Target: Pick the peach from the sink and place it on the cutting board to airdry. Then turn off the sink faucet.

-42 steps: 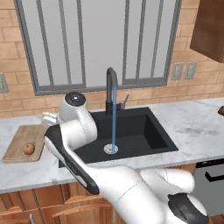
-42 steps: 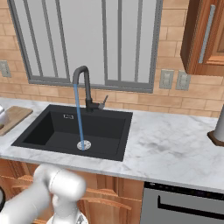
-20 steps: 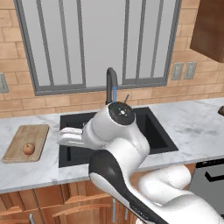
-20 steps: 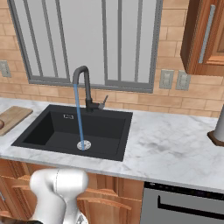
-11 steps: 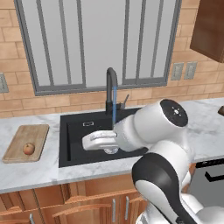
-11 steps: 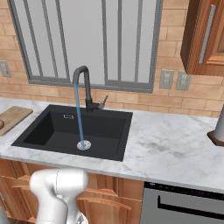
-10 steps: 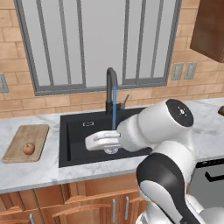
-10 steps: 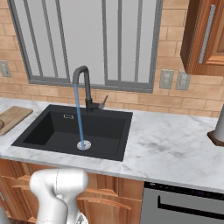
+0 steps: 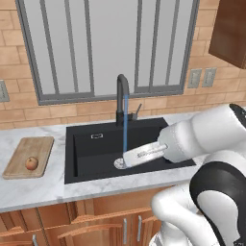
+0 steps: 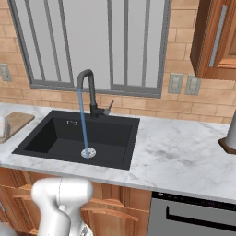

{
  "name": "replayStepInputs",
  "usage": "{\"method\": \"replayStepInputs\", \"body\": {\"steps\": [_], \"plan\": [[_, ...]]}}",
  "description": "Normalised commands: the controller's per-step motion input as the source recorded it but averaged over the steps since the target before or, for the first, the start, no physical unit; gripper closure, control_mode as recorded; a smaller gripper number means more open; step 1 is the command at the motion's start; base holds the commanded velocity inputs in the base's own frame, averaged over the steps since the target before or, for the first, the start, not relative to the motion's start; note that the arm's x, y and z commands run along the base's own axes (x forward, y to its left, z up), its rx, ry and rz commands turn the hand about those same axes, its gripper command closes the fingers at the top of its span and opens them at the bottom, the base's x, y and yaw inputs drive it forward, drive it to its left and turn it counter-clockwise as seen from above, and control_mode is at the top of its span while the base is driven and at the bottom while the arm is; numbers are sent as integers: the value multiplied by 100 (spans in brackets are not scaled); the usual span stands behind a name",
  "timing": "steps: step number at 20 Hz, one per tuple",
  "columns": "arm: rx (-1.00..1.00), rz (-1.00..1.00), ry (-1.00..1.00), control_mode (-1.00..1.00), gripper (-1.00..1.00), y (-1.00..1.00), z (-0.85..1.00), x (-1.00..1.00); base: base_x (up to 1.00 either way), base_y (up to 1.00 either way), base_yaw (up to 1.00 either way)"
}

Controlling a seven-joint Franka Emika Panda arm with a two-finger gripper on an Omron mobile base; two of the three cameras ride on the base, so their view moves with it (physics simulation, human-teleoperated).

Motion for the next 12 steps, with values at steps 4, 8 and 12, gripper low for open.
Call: {"method": "replayStepInputs", "body": {"steps": [4,8,12], "plan": [[0,17,-9,-100,-100,-47,1,-32,0,0,0],[4,22,-10,-100,-100,-61,8,-26,0,0,0],[11,21,-8,-100,-100,-68,3,-32,0,0,0]]}}
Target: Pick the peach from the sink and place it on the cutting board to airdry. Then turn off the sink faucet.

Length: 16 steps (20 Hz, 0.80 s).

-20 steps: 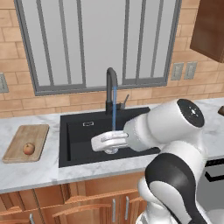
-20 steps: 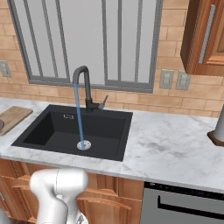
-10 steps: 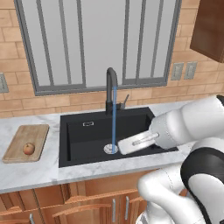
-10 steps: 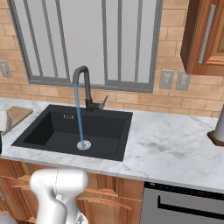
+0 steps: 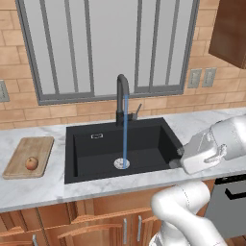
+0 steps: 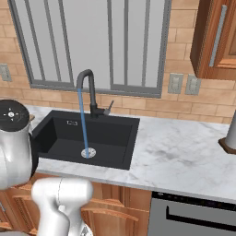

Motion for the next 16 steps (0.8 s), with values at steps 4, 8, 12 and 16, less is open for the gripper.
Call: {"method": "replayStepInputs", "body": {"steps": [4,8,12,16], "plan": [[12,20,-3,-100,-100,-61,0,-17,0,0,0],[15,21,0,-100,-100,-54,-3,-4,0,0,0],[13,24,0,-100,-100,-46,-10,0,0,0,0],[12,24,-1,-100,-100,-44,-19,0,0,0,0]]}}
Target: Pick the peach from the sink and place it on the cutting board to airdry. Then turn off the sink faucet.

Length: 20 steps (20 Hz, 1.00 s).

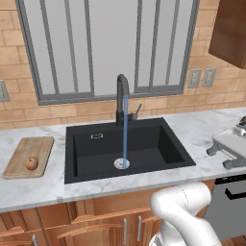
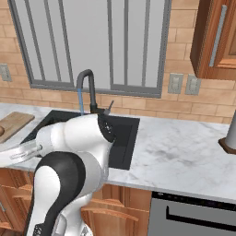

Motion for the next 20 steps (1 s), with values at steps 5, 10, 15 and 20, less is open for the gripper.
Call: {"method": "replayStepInputs", "body": {"steps": [5,10,15,20], "plan": [[9,22,-6,-100,-100,-34,-32,20,0,0,0],[8,17,-6,-100,-100,-22,-17,49,0,0,0],[7,14,-2,-100,-100,-18,-7,60,0,0,0],[3,3,-6,-100,-100,-12,0,42,0,0,0]]}}
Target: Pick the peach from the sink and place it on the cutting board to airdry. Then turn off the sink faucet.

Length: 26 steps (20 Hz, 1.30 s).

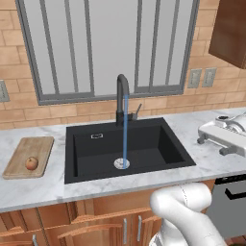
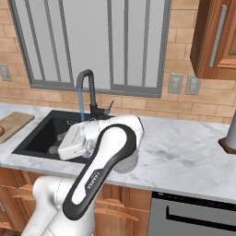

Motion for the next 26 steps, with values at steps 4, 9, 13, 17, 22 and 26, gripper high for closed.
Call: {"method": "replayStepInputs", "body": {"steps": [4,9,13,17,22,26], "plan": [[0,-6,-7,-100,-100,-7,0,22,0,0,0],[1,-7,-5,-100,-100,-11,-1,23,0,0,0],[4,-8,-4,-100,-100,-15,-7,5,0,0,0],[9,0,0,-100,-100,-2,-1,-10,0,0,0],[4,-1,0,-100,-100,0,-3,13,0,0,0],[0,-12,-5,-100,-100,0,-7,36,0,0,0]]}}
